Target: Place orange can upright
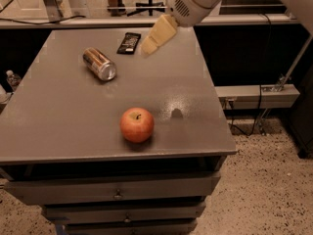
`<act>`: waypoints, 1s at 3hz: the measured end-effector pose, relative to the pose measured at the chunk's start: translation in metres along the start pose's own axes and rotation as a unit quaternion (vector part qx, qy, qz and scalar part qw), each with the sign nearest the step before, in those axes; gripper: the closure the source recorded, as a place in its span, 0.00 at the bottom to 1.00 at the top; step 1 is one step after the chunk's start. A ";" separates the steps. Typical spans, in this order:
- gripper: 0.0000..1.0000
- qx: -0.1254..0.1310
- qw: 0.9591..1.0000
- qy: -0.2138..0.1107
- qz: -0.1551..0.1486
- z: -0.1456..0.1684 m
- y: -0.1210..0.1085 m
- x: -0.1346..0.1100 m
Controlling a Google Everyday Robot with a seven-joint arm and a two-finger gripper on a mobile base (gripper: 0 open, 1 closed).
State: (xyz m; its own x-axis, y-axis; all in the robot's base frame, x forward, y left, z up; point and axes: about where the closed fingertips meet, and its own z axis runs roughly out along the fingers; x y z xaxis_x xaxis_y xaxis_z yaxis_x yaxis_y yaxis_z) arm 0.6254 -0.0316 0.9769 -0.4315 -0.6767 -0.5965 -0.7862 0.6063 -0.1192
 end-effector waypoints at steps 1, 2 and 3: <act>0.00 -0.033 0.998 -0.024 0.042 0.037 0.009 -0.040; 0.00 -0.071 0.994 -0.041 0.076 0.073 0.027 -0.072; 0.00 -0.101 0.989 -0.051 0.094 0.099 0.045 -0.096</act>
Offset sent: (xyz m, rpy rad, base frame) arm 0.0626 0.1498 -0.0276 0.3068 0.1825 -0.0397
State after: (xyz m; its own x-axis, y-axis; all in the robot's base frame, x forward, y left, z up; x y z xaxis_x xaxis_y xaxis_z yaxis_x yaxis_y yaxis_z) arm 0.6754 0.1018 0.9502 -0.5407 -0.5079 -0.6706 -0.7727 0.6149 0.1573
